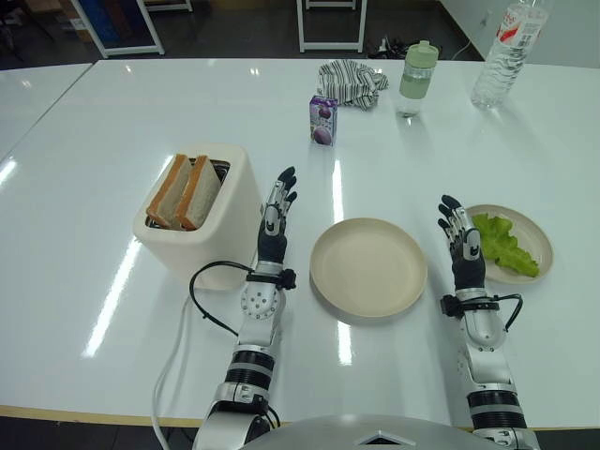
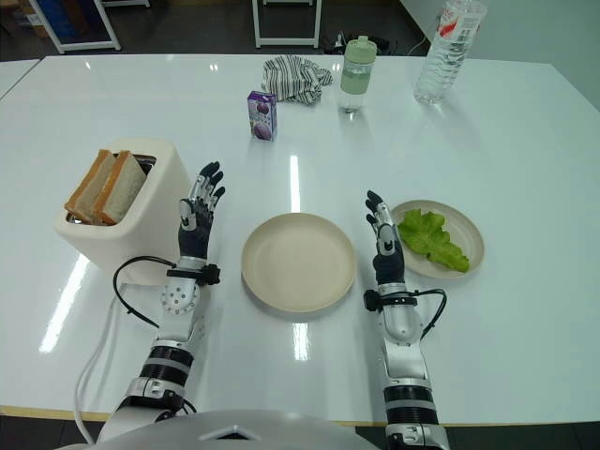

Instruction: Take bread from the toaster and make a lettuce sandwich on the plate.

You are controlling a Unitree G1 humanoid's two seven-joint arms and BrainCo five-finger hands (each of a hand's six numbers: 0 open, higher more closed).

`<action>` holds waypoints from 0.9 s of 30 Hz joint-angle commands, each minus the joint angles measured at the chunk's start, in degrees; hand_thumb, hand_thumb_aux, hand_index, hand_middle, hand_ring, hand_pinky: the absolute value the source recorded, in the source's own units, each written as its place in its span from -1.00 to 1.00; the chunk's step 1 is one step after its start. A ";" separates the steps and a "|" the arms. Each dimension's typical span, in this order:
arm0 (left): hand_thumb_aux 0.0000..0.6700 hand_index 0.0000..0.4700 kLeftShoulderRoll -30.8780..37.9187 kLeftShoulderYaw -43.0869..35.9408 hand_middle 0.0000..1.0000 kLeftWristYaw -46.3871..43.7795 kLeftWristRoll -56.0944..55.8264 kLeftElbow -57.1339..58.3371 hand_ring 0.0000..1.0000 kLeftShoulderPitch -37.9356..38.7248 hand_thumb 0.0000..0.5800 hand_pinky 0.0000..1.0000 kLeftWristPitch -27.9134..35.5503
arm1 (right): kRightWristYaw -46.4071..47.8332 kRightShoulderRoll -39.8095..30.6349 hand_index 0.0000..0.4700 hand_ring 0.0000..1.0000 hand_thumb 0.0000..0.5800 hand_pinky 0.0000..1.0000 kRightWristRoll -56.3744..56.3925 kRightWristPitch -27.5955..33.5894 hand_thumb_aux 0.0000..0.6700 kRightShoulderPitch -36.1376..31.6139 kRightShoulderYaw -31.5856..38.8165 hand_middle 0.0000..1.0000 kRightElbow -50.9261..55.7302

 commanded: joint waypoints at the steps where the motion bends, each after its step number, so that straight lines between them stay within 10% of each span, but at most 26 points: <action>1: -1.00 -1.00 0.86 0.20 -1.00 -0.77 -0.42 -1.75 -1.00 1.02 -1.00 -1.00 1.54 | -0.41 0.65 -1.00 -1.00 -1.00 -1.00 -1.07 -0.13 -1.00 0.18 0.32 -1.00 0.39; 6: -1.00 -1.00 2.84 -2.59 -1.00 -3.71 -0.61 -20.99 -1.00 6.59 -1.00 -1.00 5.27 | -0.94 1.19 -1.00 -1.00 -1.00 -1.00 -1.89 -0.50 -1.00 -0.32 0.60 -1.00 1.24; 12: -1.00 -1.00 18.15 10.43 -1.00 -5.15 -26.64 -56.82 -1.00 8.00 -1.00 -1.00 26.52 | -1.60 1.53 -1.00 -1.00 -1.00 -1.00 -2.37 -0.62 -1.00 -1.42 0.75 -1.00 3.14; 18: -1.00 -1.00 29.56 26.00 -1.00 -0.08 -13.36 -51.99 -1.00 5.18 -1.00 -1.00 31.86 | -2.56 2.64 -1.00 -1.00 -1.00 -1.00 -2.70 -1.02 -1.00 -1.09 1.16 -1.00 3.00; 27: -1.00 -1.00 37.20 22.07 -1.00 9.48 22.51 -30.44 -1.00 9.63 -1.00 -1.00 25.06 | -3.38 2.72 -1.00 -1.00 -1.00 -1.00 -2.07 -1.03 -1.00 0.61 -0.03 -1.00 2.42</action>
